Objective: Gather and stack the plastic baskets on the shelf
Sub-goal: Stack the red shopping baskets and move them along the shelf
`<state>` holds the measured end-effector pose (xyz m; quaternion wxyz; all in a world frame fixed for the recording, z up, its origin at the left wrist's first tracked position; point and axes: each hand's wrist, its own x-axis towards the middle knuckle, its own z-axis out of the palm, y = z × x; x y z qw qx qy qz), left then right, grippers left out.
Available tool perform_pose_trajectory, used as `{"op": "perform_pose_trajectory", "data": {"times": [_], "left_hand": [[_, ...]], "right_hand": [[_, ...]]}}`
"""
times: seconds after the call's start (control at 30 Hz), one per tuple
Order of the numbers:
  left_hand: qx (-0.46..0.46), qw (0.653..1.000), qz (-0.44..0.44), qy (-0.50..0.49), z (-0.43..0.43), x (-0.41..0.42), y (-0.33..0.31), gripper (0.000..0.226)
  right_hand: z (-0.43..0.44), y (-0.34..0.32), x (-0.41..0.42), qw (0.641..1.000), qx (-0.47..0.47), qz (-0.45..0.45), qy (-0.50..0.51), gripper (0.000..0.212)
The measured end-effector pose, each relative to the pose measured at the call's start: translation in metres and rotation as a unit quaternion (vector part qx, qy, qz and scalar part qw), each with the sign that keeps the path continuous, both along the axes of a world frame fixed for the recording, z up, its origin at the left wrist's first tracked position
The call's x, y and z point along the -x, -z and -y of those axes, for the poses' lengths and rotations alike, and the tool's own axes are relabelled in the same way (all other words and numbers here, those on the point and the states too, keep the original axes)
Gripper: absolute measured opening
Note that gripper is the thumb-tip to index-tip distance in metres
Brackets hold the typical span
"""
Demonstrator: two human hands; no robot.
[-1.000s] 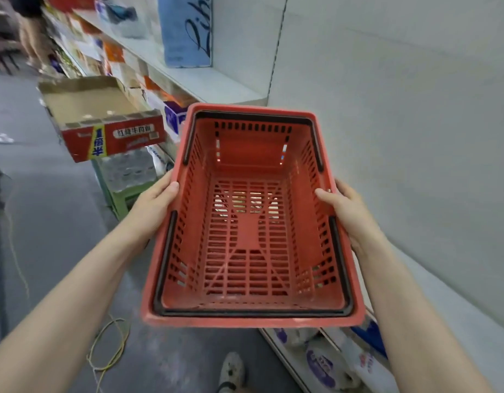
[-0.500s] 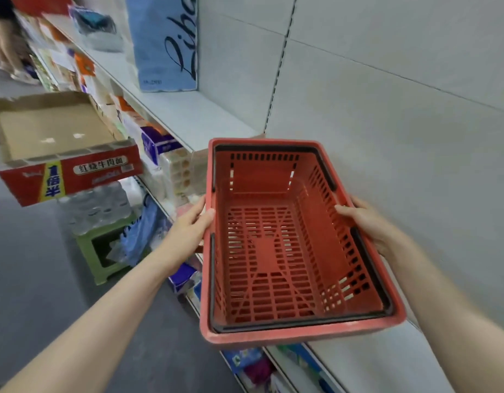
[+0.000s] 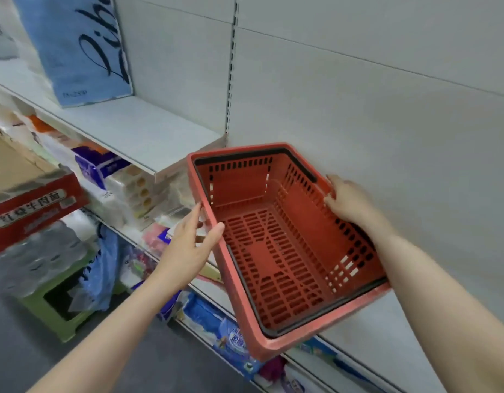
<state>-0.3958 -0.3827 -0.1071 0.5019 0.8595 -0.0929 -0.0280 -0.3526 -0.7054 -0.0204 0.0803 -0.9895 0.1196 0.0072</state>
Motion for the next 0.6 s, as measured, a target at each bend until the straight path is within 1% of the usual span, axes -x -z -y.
{"op": "perform_pose_trajectory", "data": {"times": [0.03,0.1,0.13,0.17,0.23,0.3,0.33,0.37,0.47,0.6], "left_hand": [[-0.035,0.999,0.024,0.003,-0.005,-0.004,0.000,0.073],[-0.092,0.990,0.110,0.016,-0.014,-0.016,-0.008,0.066],[-0.119,0.979,0.161,0.040,-0.020,-0.026,-0.012,0.063],[-0.149,0.965,0.203,0.077,-0.024,-0.037,-0.017,0.063],[-0.216,0.928,0.257,0.161,-0.032,-0.062,-0.021,0.075],[-0.266,0.892,0.292,0.221,-0.036,-0.082,-0.024,0.083],[-0.280,0.877,0.309,0.238,-0.038,-0.087,-0.028,0.083],[-0.286,0.865,0.329,0.249,-0.040,-0.089,-0.032,0.082],[-0.295,0.839,0.384,0.250,-0.044,-0.090,-0.036,0.073],[-0.323,0.816,0.415,0.241,-0.043,-0.098,-0.022,0.048]], "right_hand": [[-0.016,-0.002,0.011,0.999,0.001,0.047,0.007,0.055],[-0.062,-0.007,0.044,0.989,-0.064,0.134,-0.015,0.059],[-0.089,-0.009,0.063,0.983,-0.092,0.153,-0.042,0.059],[-0.116,-0.010,0.081,0.981,-0.107,0.148,-0.067,0.060],[-0.163,-0.005,0.114,0.987,-0.096,0.092,-0.088,0.067],[-0.192,0.005,0.133,0.995,-0.058,0.020,-0.075,0.080],[-0.200,0.009,0.138,0.997,-0.043,-0.009,-0.058,0.083],[-0.204,0.012,0.141,0.998,-0.027,-0.019,-0.045,0.082],[-0.206,0.011,0.147,0.998,0.045,0.008,-0.047,0.073],[-0.185,0.013,0.145,0.997,0.069,0.026,-0.023,0.062]]}}
